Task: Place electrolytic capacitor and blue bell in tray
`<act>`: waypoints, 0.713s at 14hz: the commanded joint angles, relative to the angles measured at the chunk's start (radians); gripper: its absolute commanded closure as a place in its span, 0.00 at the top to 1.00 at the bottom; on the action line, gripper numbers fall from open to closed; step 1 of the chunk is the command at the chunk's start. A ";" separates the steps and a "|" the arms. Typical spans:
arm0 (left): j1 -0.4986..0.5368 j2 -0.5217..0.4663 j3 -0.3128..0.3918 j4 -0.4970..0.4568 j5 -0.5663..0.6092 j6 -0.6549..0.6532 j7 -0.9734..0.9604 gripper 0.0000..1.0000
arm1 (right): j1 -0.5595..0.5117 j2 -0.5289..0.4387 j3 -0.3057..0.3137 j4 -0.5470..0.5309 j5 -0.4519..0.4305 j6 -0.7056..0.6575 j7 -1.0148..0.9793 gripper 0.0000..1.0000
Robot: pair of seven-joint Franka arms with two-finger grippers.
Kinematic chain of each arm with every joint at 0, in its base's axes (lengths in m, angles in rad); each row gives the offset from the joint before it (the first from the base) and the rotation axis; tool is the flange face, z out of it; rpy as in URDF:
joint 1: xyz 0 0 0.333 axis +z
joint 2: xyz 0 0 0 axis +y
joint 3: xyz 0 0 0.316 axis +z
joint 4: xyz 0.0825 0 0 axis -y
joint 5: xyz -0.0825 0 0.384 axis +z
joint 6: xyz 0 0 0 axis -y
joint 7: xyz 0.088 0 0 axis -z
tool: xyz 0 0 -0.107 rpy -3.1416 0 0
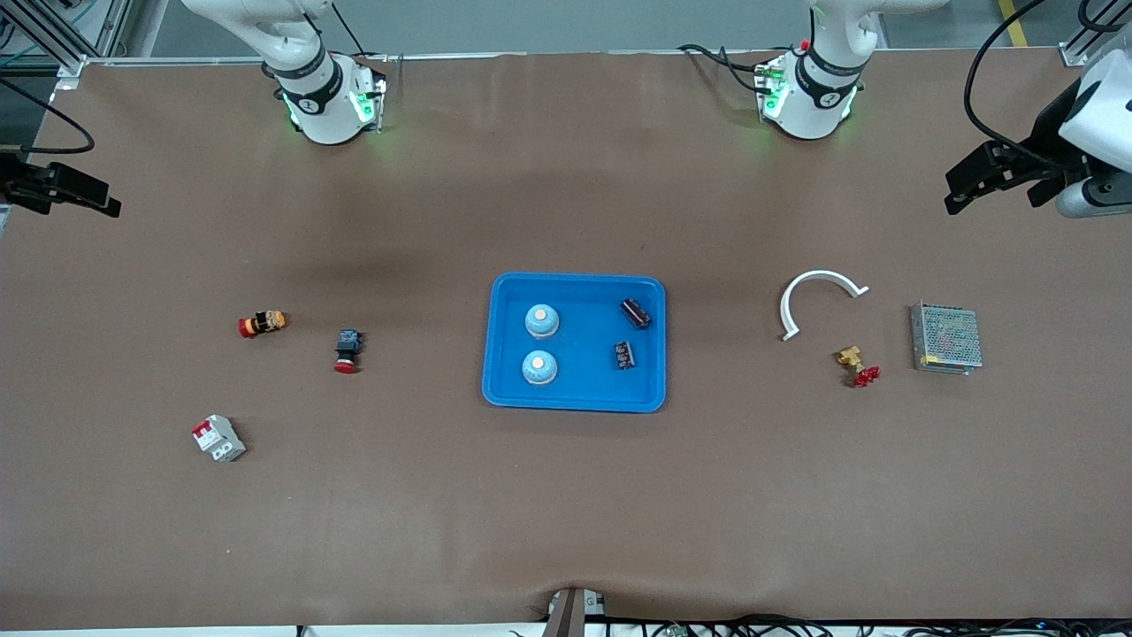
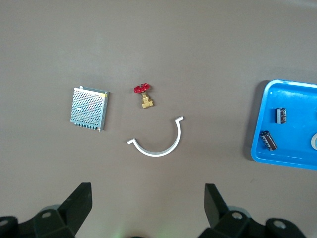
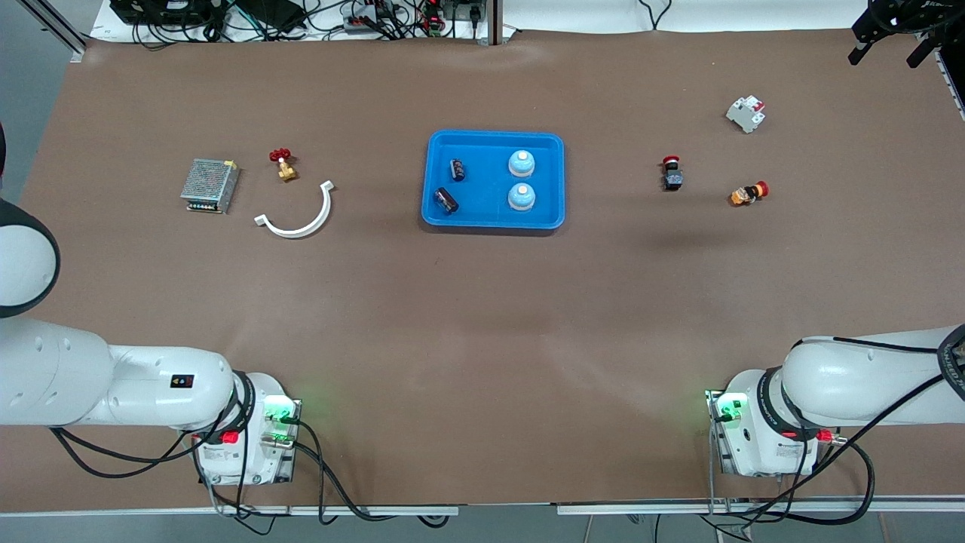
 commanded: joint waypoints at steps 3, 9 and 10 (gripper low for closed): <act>0.000 -0.003 -0.006 0.008 -0.009 -0.015 -0.029 1.00 | 0.022 0.017 -0.018 0.048 -0.009 -0.043 -0.010 1.00; 0.001 -0.001 0.002 0.013 -0.006 -0.013 -0.030 1.00 | 0.034 0.028 -0.016 0.090 -0.008 -0.079 -0.012 1.00; 0.001 -0.001 0.004 0.013 -0.006 -0.013 -0.030 1.00 | 0.034 0.028 -0.004 0.101 -0.008 -0.085 -0.012 1.00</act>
